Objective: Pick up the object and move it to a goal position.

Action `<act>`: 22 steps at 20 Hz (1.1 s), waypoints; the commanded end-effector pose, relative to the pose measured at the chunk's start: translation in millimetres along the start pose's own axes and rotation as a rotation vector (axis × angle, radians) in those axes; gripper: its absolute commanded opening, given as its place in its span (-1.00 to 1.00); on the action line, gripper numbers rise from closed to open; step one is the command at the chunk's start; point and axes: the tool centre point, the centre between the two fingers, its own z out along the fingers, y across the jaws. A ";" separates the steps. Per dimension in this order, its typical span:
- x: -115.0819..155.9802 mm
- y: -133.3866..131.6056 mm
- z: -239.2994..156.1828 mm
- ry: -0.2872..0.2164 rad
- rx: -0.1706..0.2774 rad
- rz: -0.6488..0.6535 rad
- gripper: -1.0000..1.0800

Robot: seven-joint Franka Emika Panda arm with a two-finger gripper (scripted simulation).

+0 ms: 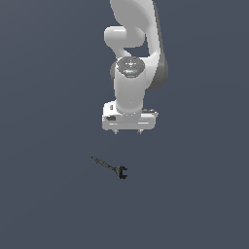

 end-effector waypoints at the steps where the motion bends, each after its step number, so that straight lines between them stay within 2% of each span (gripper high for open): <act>1: 0.0 0.0 0.0 0.000 0.000 0.000 0.92; 10: -6.1 -8.3 -4.2 -0.014 -0.018 -0.061 0.92; 22: -0.5 -3.9 0.7 -0.012 -0.018 -0.106 0.92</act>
